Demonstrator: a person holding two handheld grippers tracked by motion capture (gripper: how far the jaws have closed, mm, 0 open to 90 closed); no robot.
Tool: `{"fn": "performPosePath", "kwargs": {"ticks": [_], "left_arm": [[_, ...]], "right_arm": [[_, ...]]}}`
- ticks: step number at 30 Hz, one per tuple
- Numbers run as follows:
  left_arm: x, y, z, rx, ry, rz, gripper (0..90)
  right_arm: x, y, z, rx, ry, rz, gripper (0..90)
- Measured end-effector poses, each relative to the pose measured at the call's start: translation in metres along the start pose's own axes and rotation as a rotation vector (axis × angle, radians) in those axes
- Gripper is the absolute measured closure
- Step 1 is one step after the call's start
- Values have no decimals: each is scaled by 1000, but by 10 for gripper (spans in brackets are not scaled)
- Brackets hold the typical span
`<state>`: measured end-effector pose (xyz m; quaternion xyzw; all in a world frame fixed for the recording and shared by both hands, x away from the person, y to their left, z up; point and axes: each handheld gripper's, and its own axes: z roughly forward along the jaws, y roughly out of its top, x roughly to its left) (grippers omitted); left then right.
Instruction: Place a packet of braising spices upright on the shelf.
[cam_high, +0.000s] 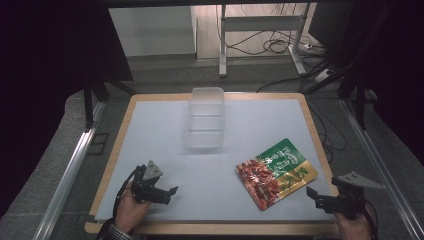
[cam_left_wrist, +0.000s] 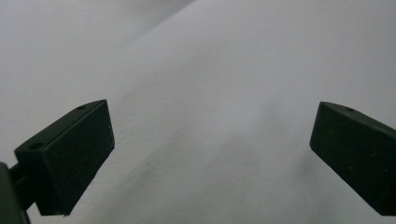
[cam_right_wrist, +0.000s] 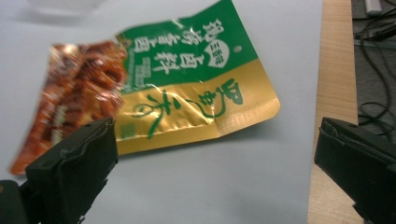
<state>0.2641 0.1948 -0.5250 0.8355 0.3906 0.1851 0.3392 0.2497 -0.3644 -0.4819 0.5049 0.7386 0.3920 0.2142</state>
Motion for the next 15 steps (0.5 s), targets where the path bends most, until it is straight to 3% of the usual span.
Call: {"fn": "performPosePath", "kwargs": {"ticks": [6, 15], "left_arm": [[2, -1, -2, -29, -1, -9, 0], [3, -1, -1, -44, -16, -17, 0]], "right_arm": [[7, -3, 5, 19, -49, -86, 0], [9, -3, 8, 33, -41, -104, 0]]}}
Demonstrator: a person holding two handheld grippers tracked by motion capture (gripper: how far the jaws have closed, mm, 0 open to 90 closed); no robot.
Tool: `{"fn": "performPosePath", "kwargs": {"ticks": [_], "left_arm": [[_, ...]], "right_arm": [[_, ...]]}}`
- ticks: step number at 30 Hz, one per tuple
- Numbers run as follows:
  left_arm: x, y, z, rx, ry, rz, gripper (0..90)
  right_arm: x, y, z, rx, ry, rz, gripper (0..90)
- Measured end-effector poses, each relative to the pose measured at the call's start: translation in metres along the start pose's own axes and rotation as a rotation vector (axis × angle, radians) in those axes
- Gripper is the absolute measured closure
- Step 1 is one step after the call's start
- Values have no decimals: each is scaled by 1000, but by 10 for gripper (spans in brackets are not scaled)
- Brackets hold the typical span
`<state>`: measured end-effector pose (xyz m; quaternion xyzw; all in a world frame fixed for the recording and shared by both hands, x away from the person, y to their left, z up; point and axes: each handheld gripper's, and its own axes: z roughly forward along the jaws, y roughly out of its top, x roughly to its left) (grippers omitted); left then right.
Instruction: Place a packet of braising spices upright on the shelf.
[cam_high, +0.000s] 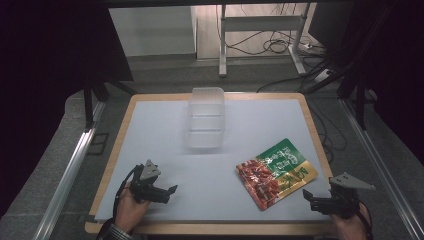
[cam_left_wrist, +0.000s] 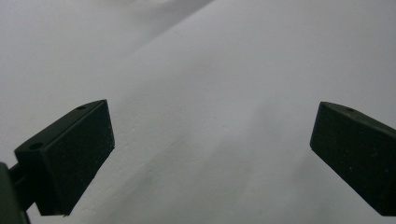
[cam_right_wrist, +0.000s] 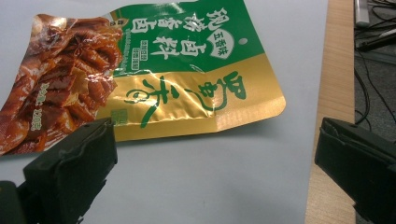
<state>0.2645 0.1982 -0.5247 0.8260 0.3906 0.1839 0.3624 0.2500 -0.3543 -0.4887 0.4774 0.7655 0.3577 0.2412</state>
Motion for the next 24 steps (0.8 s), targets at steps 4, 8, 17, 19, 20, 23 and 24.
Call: {"fn": "performPosePath", "kwargs": {"ticks": [4, 8, 17, 19, 20, 23, 24], "left_arm": [[0, 0, 0, 3, -1, 4, 0], [-1, 0, 1, 10, 0, 13, 0], [-2, 0, 1, 8, -2, 16, 0], [-2, 0, 1, 10, -2, 17, 0], [-2, 0, 1, 10, -2, 17, 0], [-2, 0, 1, 9, -3, 17, 0], [-2, 0, 1, 9, -3, 16, 0]], "right_arm": [[-1, 0, -1, -11, 0, 7, 0], [-4, -1, -3, -28, -2, 25, 0], [-5, 0, -4, -53, -10, 36, 0], [-5, 0, -4, -55, -8, 37, 0], [-5, 0, -4, -55, -8, 37, 0], [-5, 1, -3, -57, -10, 34, 0], [-5, 1, -3, -59, -9, 34, 0]]}}
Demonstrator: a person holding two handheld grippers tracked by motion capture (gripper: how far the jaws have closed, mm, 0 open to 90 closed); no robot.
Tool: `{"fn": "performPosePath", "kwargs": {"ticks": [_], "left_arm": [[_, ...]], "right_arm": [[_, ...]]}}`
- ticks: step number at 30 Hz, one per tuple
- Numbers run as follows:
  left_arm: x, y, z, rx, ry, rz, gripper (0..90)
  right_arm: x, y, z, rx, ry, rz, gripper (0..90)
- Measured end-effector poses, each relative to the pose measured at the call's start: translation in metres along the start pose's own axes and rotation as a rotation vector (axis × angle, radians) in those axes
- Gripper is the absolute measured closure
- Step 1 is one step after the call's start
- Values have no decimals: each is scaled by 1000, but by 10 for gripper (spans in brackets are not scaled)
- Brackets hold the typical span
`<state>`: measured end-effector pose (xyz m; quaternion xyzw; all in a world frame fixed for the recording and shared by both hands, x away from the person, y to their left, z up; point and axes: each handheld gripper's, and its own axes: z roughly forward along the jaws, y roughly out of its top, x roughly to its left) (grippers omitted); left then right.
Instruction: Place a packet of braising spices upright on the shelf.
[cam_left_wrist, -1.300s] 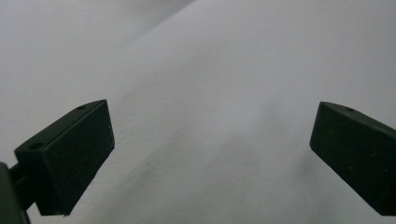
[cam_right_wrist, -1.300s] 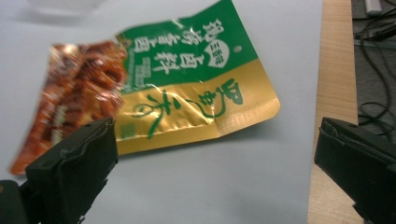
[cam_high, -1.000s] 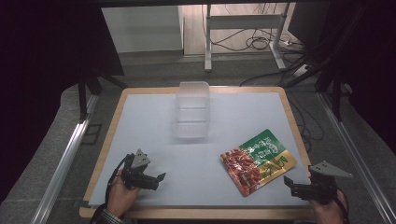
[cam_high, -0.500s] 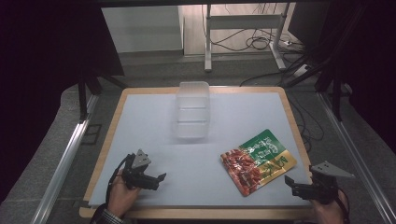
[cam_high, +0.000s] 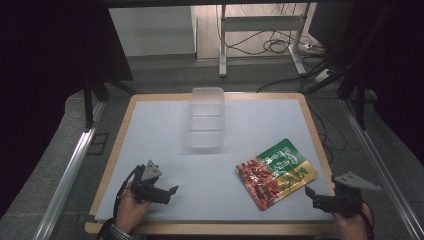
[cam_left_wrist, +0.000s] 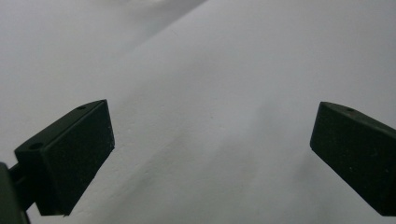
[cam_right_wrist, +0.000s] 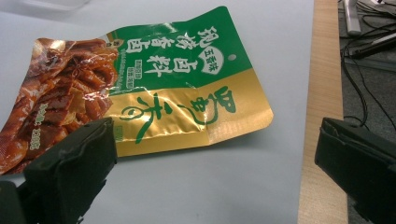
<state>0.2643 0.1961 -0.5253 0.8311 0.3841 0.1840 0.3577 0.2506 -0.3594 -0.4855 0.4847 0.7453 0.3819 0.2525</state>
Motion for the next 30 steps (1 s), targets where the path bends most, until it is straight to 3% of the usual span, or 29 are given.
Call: {"fn": "performPosePath", "kwargs": {"ticks": [18, 30], "left_arm": [[0, 0, 1, 3, -3, 3, 0], [-1, 0, 1, -4, -12, 12, 0]], "right_arm": [[1, 6, 7, -14, 8, -22, 0], [-2, 12, 22, -15, -4, -52, 0]]}}
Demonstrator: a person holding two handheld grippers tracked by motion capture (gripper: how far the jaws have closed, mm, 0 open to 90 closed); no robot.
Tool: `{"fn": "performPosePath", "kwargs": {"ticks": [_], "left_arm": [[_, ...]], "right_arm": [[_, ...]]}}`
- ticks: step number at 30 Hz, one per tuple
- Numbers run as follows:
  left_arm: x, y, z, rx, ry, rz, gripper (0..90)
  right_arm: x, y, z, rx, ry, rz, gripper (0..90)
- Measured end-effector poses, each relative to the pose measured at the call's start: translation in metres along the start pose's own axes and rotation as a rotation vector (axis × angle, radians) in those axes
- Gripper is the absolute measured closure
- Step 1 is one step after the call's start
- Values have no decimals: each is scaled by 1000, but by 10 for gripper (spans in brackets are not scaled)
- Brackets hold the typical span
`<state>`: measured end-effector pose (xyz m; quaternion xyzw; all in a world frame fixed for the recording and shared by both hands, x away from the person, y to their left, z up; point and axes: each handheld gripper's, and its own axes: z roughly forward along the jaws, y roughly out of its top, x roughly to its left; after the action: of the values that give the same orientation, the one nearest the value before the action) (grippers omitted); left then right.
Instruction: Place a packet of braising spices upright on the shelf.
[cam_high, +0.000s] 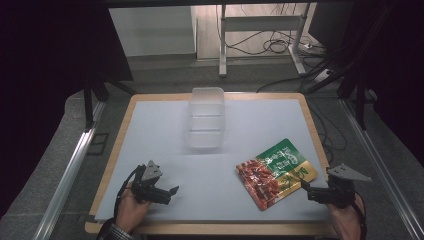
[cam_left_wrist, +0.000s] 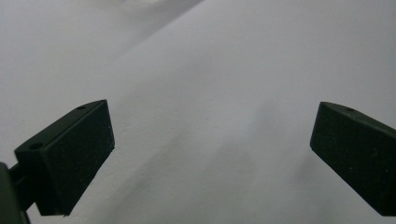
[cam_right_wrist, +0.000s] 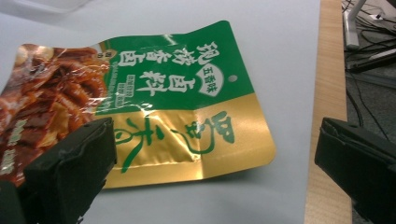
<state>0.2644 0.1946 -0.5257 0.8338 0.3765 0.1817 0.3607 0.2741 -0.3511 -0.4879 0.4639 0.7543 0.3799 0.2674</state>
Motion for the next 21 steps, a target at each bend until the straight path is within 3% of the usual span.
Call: {"fn": "performPosePath", "kwargs": {"ticks": [3, 11, 21], "left_arm": [[-1, 0, 0, -8, 1, 11, 0], [0, 1, -3, -54, -3, 21, 0], [-2, 1, -2, -54, -9, 49, 0]], "right_arm": [[-3, 3, 5, -16, 7, 20, 0], [-9, 8, 17, -10, 22, 4, 0], [-14, 15, 33, 2, 52, -13, 1]]}}
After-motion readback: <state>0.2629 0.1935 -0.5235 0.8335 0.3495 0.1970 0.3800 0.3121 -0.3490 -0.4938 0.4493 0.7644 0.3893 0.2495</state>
